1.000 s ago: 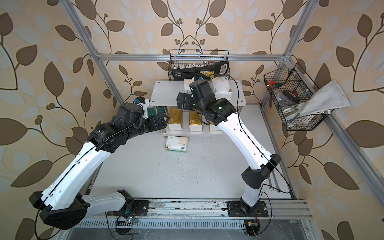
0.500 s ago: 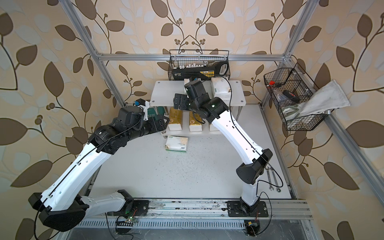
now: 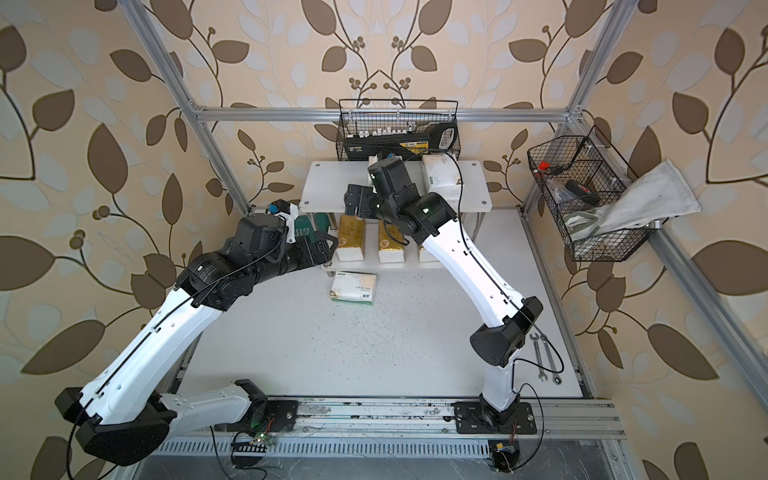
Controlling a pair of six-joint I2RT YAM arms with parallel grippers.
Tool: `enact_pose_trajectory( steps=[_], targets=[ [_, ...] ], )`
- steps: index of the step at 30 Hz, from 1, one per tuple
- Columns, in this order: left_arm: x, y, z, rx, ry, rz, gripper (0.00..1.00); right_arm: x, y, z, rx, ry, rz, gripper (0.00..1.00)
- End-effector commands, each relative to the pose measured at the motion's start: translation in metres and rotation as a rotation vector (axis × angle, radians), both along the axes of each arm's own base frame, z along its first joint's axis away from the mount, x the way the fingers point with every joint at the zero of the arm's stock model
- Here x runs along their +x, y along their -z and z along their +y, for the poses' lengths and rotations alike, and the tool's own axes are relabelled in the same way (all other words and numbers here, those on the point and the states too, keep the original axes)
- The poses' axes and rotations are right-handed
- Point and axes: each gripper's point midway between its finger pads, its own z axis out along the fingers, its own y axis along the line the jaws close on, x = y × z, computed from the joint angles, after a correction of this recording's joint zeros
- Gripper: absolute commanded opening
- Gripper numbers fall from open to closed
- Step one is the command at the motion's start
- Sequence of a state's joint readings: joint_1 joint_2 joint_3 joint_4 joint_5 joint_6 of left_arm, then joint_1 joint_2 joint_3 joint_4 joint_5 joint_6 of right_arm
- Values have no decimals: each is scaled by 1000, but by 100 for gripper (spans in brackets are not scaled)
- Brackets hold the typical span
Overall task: Place the tissue boxes on the shelf by color
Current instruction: Place a box of tissues on the shelf.
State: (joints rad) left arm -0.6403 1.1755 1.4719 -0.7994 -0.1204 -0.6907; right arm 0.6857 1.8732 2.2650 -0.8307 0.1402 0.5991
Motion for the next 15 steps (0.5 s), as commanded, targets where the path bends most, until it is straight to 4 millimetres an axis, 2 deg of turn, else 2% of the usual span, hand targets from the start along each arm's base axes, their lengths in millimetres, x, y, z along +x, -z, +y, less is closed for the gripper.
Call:
enact_pose_trajectory(
  steps=[1, 3, 4, 7, 11, 15],
  targets=[
    [-5, -1, 9, -17, -21, -5, 99, -21, -28, 3, 71, -48, -42, 99],
    [-9, 10, 13, 1, -28, 17, 99, -31, -35, -1, 90, -63, -55, 99],
    [-11, 16, 15, 10, -30, 30, 99, -43, -38, 4, 98, -90, -59, 99],
    [-20, 39, 20, 22, -37, 79, 99, -68, -42, 2, 111, -129, -70, 99],
    [-31, 82, 27, 48, -59, 164, 99, -100, -18, -11, 95, -154, -43, 99],
    [-35, 132, 32, 84, -91, 242, 99, -127, 22, -38, 59, -126, 4, 99]
  ],
)
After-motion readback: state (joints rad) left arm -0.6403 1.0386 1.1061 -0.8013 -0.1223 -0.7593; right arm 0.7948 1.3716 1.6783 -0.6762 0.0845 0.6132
